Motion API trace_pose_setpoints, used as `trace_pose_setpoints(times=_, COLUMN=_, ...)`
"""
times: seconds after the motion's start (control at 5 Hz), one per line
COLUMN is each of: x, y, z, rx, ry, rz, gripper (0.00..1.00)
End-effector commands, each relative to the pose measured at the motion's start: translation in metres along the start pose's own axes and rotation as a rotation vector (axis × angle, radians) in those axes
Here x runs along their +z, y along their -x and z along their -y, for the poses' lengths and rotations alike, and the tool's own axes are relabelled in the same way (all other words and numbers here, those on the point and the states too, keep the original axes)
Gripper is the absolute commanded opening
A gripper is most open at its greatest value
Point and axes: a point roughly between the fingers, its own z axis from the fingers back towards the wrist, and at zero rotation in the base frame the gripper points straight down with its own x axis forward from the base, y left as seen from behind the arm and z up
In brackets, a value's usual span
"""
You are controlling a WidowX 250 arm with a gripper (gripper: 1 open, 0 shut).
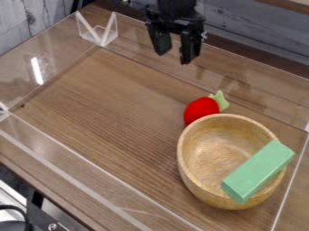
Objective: Move the red object to the right side of the table
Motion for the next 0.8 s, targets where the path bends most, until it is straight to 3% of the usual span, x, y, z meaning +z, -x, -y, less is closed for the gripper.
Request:
trace_pose_setpoints(times=0.0, x=0.014, y=-0.003, z=0.001, rx=0.044, ry=-0.026, rz=0.056, gripper=1.0)
trace_pose_setpoints(times=0.4, x=0.028, y=-0.006, z=0.002, rx=0.131, ry=-0.045, rz=0.076, gripper=1.0)
trace_pose_setpoints(times=0.6, x=0.034, y=-0.006, z=0.003, rx=0.093, ry=-0.042, rz=0.075, gripper=1.0)
